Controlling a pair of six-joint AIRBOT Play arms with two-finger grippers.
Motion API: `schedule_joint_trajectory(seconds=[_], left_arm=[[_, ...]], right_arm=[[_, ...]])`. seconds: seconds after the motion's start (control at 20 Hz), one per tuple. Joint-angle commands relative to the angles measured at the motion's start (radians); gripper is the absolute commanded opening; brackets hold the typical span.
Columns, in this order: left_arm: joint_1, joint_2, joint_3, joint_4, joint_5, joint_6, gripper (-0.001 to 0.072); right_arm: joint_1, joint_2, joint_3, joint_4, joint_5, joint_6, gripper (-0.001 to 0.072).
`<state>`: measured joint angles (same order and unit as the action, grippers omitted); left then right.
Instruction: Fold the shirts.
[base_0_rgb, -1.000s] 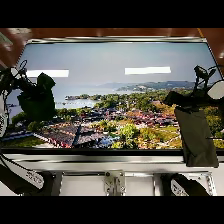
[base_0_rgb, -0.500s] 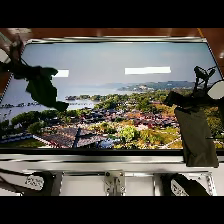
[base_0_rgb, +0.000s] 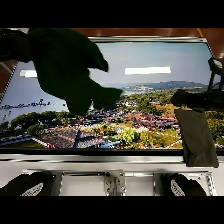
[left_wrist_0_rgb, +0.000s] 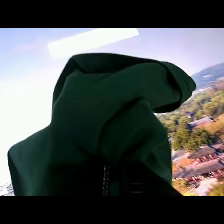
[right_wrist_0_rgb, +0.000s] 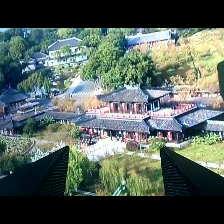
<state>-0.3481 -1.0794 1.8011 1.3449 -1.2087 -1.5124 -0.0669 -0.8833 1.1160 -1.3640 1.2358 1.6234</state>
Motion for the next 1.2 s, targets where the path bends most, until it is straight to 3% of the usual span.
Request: schedule_joint_trajectory(seconds=[0.0,0.2,0.4,0.45,0.5,0.55,0.6,0.75,0.9,1.05,1.15], left_arm=[[-0.162,0.017,-0.098,-0.003,0.034,-0.058,0.0037],[-0.307,-0.064,-0.446,-0.003,0.119,-0.109,0.0037],[-0.337,-0.168,-0.680,-0.028,0.194,-0.203,0.0046],[-0.327,-0.191,-0.681,-0.049,0.184,-0.203,0.0199],[-0.310,-0.204,-0.672,-0.060,0.175,-0.204,0.0463],[-0.282,-0.205,-0.657,-0.058,0.152,-0.203,0.0613],[-0.235,-0.202,-0.626,-0.050,0.095,-0.200,0.0617],[-0.026,-0.177,-0.539,0.010,-0.122,-0.087,0.0616],[0.240,-0.138,-0.567,-0.035,-0.238,-0.058,0.0617],[0.392,-0.137,-0.708,-0.248,-0.195,0.003,0.0616],[0.391,-0.148,-0.834,-0.304,-0.085,0.008,0.0616]], right_arm=[[0.000,0.079,0.000,-0.035,0.067,-0.009,0.0687],[0.000,0.077,-0.046,-0.016,0.174,-0.010,0.0688],[0.000,0.077,-0.209,0.047,0.108,-0.013,0.0688],[0.000,0.076,-0.250,0.079,0.076,-0.013,0.0688],[0.000,0.070,-0.286,0.109,0.041,-0.013,0.0688],[0.000,0.062,-0.306,0.126,0.016,-0.021,0.0688],[0.000,0.053,-0.307,0.127,0.007,-0.034,0.0687],[0.000,0.049,-0.301,0.101,-0.021,-0.048,0.0687],[-0.001,0.042,-0.301,0.064,0.004,-0.047,0.0688],[-0.001,-0.016,-0.302,0.074,0.026,-0.055,0.0688],[-0.001,-0.077,-0.302,0.111,0.040,-0.067,0.0688]])
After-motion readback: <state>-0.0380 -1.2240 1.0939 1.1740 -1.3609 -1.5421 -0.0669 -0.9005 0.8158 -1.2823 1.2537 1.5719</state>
